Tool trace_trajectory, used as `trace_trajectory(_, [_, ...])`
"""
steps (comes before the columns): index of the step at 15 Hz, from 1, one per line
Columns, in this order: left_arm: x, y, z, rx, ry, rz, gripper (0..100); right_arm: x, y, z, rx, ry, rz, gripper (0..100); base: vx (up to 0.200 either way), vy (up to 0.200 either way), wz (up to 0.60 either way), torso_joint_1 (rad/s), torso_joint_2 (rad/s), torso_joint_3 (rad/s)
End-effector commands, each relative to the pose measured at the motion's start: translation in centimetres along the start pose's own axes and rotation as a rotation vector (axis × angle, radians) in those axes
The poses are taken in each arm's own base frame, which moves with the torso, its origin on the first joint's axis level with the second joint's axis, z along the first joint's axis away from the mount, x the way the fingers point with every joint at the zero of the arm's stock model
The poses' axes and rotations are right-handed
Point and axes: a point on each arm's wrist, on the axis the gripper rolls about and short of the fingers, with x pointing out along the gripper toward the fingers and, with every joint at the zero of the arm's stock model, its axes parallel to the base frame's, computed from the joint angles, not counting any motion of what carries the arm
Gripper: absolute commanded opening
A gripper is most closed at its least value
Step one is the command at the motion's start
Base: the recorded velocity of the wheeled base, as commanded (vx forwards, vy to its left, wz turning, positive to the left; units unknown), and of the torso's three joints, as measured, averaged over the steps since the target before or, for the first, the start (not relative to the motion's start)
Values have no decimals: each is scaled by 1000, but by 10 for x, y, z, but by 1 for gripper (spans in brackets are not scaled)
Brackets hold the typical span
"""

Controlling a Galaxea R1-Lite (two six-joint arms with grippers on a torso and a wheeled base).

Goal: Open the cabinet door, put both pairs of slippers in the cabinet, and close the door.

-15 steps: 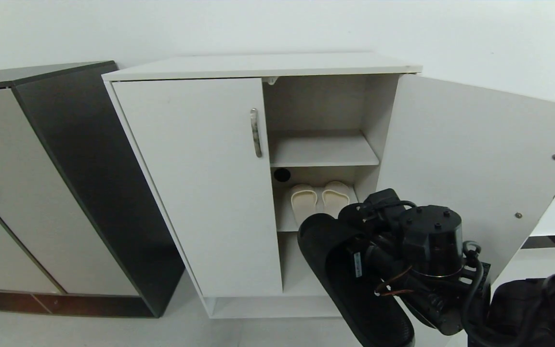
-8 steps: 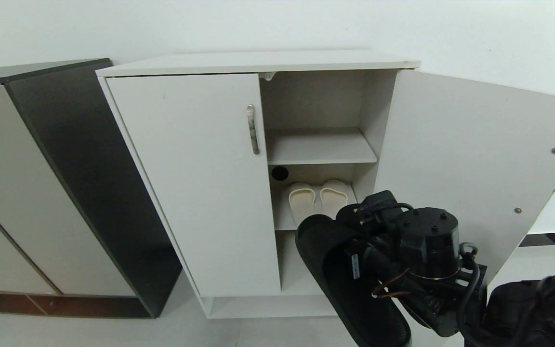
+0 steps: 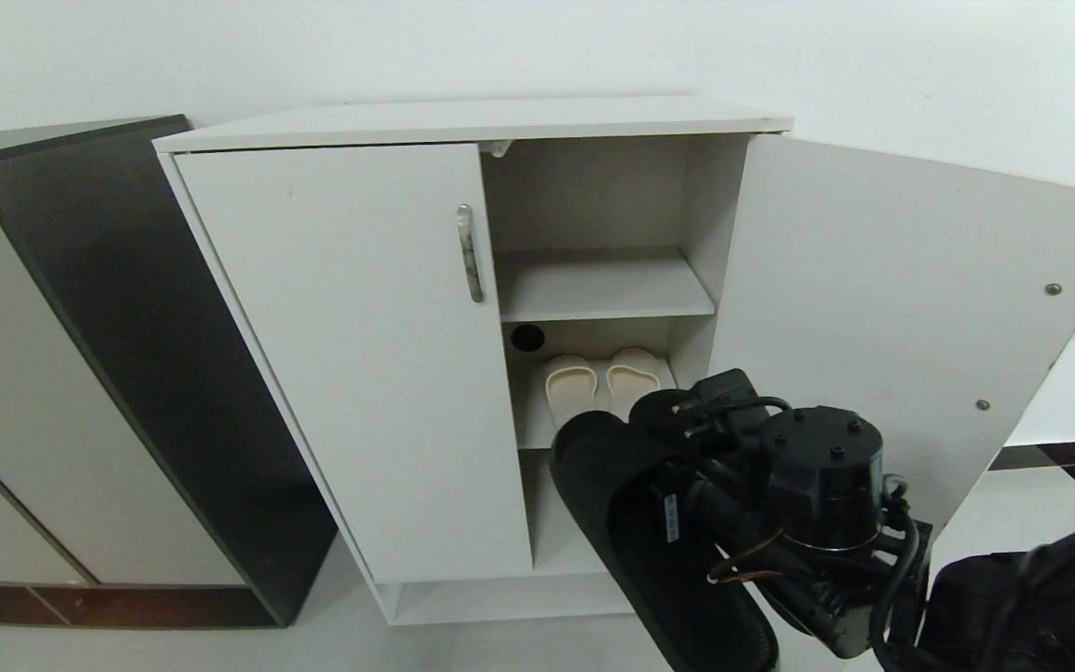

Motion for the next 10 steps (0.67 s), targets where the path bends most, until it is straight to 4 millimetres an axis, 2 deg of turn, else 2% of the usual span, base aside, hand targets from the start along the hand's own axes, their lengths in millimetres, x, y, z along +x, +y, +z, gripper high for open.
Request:
trace_trajectory(1, [0,0,0,0,1,0,0,23,20,3,8,7,-26,0,0,0,0,0,0,0])
trace_trajectory(3, [0,0,0,0,1,0,0,45,39,26,43,37,-135,0,0,0,0,0,0,0])
trace_trajectory(4, [0,0,0,0,1,0,0,49,46,47,73,32,-162,0,0,0,0,0,0,0])
trace_trajectory(8, [0,0,0,0,1,0,0,55,52,99,103,42,-312,0,0,0,0,0,0,0])
trace_trajectory(10, [0,0,0,0,1,0,0,53,53,114,116,10,-352,0,0,0,0,0,0,0])
